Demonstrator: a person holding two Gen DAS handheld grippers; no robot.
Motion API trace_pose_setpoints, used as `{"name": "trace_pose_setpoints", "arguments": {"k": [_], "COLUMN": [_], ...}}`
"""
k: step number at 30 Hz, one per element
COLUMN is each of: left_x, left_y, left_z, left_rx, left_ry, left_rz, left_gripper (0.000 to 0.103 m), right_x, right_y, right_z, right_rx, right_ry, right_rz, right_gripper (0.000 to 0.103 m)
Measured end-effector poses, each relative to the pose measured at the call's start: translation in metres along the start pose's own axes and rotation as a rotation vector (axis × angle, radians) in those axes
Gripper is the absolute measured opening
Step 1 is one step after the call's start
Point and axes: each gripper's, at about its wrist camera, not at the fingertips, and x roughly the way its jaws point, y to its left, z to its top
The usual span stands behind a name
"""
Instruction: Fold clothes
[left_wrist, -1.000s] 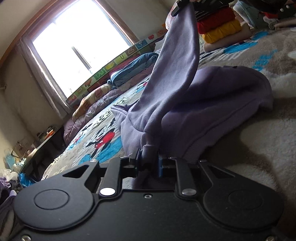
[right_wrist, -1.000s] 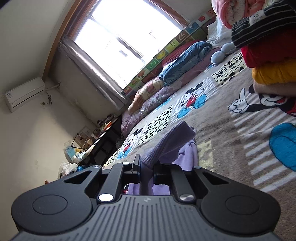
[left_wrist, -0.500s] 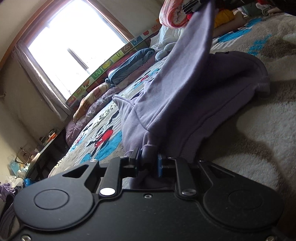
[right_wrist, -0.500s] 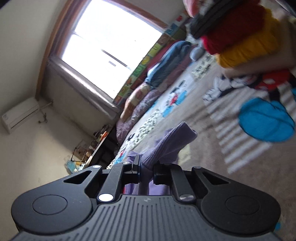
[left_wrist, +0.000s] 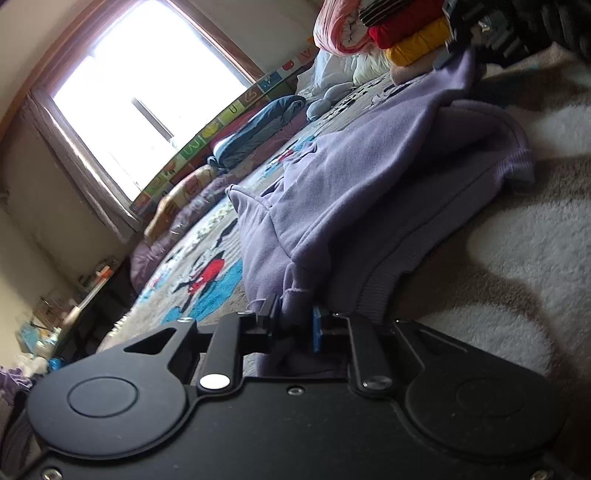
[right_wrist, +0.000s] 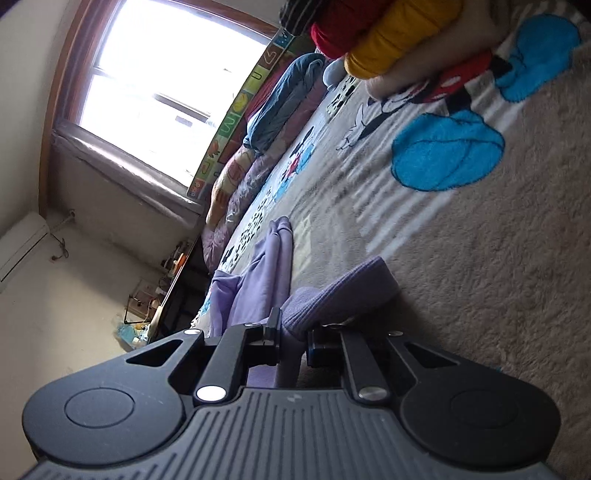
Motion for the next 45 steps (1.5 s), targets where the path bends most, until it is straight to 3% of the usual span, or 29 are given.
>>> {"name": "trace_pose_setpoints", "arguments": {"k": [4, 5, 9, 13, 18, 21, 24, 29, 35, 37, 41, 45], "left_x": [-0.022, -0.028, -0.037, -0.017, 0.019, 0.047, 0.045, 0.032, 0.051, 0.051, 0.055, 0.109], "left_y": [0.05, 0.063, 0.113, 0.135, 0.114, 0.092, 0.084, 0.118, 0.096, 0.09, 0.118, 0.14], "left_z": [0.008, 0.009, 0.008, 0.015, 0.032, 0.023, 0.019, 0.017, 0.005, 0.005, 0.034, 0.059], "left_rx": [-0.192, -0.243, -0.424, -0.513, -0.522, -0.549, -0.559, -0.659, -0.568, -0.519, -0.508, -0.474], "left_ry": [0.001, -0.003, 0.004, 0.023, 0.039, 0.119, 0.125, 0.081, 0.167, 0.153, 0.079, 0.056], "left_rz": [-0.184, -0.2, -0.181, -0.144, -0.236, -0.295, -0.301, -0.291, -0.375, -0.368, -0.357, -0.31], "left_gripper": [0.023, 0.023, 0.023, 0.023, 0.023, 0.022, 0.021, 0.021, 0.021, 0.021, 0.021, 0.021], "right_x": [0.001, -0.001, -0.008, -0.012, -0.014, -0.021, -0.022, -0.021, -0.025, -0.022, -0.014, -0.009], "right_y": [-0.011, -0.014, -0.022, -0.023, -0.021, -0.022, -0.025, -0.028, -0.022, -0.02, -0.021, -0.021], "right_z": [-0.005, -0.006, -0.007, -0.006, -0.006, -0.008, -0.007, -0.006, -0.008, -0.008, -0.012, -0.014], "right_rx": [0.005, 0.009, 0.022, 0.011, -0.003, -0.015, -0.007, 0.001, -0.026, -0.04, -0.062, -0.074], "right_ry": [-0.02, -0.026, -0.051, -0.059, -0.072, -0.093, -0.112, -0.131, -0.16, -0.143, -0.103, -0.08], "right_rz": [0.044, 0.062, 0.139, 0.167, 0.186, 0.2, 0.199, 0.204, 0.244, 0.216, 0.165, 0.159], "right_gripper": [0.016, 0.017, 0.017, 0.017, 0.017, 0.015, 0.013, 0.013, 0.013, 0.013, 0.013, 0.013]}}
